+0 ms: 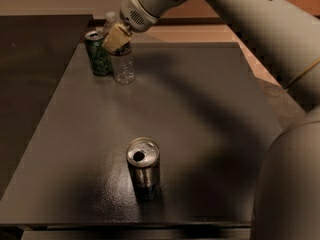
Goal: Move water bottle near green can
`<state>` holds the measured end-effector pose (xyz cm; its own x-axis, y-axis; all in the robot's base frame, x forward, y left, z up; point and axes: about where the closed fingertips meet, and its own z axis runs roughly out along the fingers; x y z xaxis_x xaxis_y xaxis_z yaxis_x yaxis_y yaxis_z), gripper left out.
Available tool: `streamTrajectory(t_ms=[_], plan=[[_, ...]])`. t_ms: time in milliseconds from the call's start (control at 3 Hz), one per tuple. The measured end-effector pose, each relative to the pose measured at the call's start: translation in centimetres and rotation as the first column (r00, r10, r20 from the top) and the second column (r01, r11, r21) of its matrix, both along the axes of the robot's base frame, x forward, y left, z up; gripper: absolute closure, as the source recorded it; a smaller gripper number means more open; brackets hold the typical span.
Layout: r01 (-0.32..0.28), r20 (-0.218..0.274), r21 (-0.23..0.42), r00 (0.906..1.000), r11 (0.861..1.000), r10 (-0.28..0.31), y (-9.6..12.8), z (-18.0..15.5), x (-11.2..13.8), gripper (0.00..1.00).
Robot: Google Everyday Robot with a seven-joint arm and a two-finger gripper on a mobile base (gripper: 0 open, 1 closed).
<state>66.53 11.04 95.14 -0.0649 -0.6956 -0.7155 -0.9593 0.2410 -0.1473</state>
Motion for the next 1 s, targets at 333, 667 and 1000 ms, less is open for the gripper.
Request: streamTrajectory(t_ms=[333,667,1000], plan=[[-0.003,-0.002,-0.001,1.0,1.0,0.003,0.2,-0.14,-0.04,0.13],[-0.006,-0.004,-0.002,1.0,1.0,0.006,0.38,-0.28,-0.09,0.0],[-0.007,-0.005,-0.002,1.0,1.0,0.007,0.39,-0.29,-0.09,0.0]])
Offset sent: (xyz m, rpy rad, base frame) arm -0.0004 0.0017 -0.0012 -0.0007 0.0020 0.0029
